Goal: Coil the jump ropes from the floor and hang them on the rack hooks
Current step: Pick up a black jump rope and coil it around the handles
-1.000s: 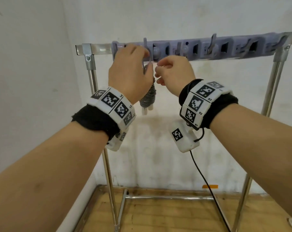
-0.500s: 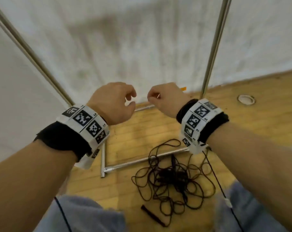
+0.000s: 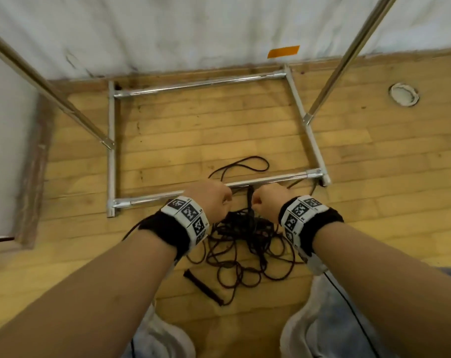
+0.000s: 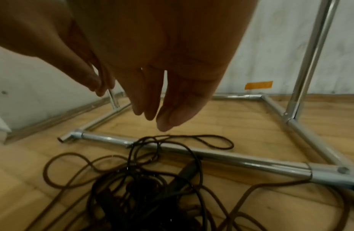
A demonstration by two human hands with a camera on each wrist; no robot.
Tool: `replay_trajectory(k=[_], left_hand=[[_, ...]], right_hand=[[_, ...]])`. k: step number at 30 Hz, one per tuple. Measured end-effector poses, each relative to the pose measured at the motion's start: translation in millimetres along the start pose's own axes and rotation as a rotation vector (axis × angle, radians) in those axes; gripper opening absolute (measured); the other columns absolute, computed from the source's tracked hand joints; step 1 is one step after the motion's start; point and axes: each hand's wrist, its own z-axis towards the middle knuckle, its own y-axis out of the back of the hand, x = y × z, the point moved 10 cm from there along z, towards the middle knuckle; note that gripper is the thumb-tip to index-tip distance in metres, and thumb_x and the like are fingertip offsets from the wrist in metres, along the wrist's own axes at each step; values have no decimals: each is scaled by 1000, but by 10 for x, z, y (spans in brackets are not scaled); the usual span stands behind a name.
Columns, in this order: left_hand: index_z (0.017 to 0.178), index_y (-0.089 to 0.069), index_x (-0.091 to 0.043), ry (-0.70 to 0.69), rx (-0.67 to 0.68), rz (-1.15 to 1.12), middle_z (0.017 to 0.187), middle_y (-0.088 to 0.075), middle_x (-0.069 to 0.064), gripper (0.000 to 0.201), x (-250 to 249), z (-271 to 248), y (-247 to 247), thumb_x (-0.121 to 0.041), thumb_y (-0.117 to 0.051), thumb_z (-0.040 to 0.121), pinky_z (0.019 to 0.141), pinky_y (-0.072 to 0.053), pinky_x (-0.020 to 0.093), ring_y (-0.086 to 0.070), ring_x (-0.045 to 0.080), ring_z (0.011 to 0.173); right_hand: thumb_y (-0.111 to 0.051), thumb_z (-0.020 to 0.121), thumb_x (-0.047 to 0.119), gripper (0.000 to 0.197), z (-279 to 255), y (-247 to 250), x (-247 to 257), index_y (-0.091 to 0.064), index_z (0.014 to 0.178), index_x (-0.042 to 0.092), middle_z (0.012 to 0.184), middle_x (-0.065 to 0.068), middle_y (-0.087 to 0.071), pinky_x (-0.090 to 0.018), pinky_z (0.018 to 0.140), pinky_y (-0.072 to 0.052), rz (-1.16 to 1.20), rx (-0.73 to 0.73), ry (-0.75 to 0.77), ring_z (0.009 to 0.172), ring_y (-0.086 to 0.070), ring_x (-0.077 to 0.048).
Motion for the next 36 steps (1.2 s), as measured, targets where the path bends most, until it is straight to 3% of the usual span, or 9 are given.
replay_trajectory(k=[4,11,14,22,25,28,30,34,36], left_hand=[[120,-60,-24,-15,126,-31,118,-59,-1,30,133,311,-629,-35,-53,93,85,-49,34,-55,20,109],[116,-59,-22,119,266,-97,111,-60,2,25,360,563,-1351,-28,-52,93,82,-53,39,-59,24,101],[102,-67,-22,176,235,-236,100,-64,0,19,447,636,-1429,-23,-50,92,74,-50,32,-61,21,92],[117,-65,-19,142,392,-159,111,-63,3,29,361,487,-1376,-15,-56,90,78,-49,27,-59,20,97],[105,-71,-23,134,247,-274,104,-66,-1,22,340,415,-899,-13,-57,90,84,-52,29,-61,16,96],[88,-73,-25,118,32,-468,82,-70,-6,14,300,285,-174,-16,-63,86,68,-53,19,-64,10,77],[85,-75,-22,79,-108,-571,74,-71,-5,10,222,145,308,-18,-67,83,60,-52,16,-65,8,69],[76,-69,-22,61,-371,-813,62,-68,-6,11,85,-247,1209,-16,-68,86,60,-57,25,-69,9,60],[73,-64,-19,27,-479,-860,59,-63,-2,16,-15,-473,1646,-11,-66,87,54,-53,23,-64,6,50]], right_hand=[[-50,93,26,24,452,-325,-71,-62,112,15,115,-8,-52,-32,80,-43,-98,38,39,104,-55,-28],[-53,92,32,31,845,-878,-201,-57,118,14,115,-7,-51,-37,80,-45,-186,97,47,105,-55,-29],[-47,93,25,25,875,-898,-195,-61,110,12,111,-7,-53,-35,76,-44,-157,-5,71,100,-56,-29],[-53,90,28,26,741,-928,-144,-57,112,16,116,-5,-50,-34,82,-45,-92,-2,141,103,-54,-26],[-57,88,32,36,573,-736,-51,-56,121,20,118,-2,-50,-30,83,-41,25,-158,190,105,-51,-23],[-51,89,29,18,393,-454,107,-66,84,20,90,-2,-61,-29,69,-45,214,-216,214,84,-58,-24],[-47,92,27,27,260,-154,167,-58,67,23,68,2,-59,-27,59,-43,402,-288,178,69,-56,-22],[-29,96,53,56,-178,492,274,-65,76,16,65,-3,-67,-34,65,-49,844,-381,141,65,-63,-22],[-26,93,62,66,-468,800,411,-66,75,12,59,-4,-65,-29,60,-48,950,-396,214,56,-61,-16]])
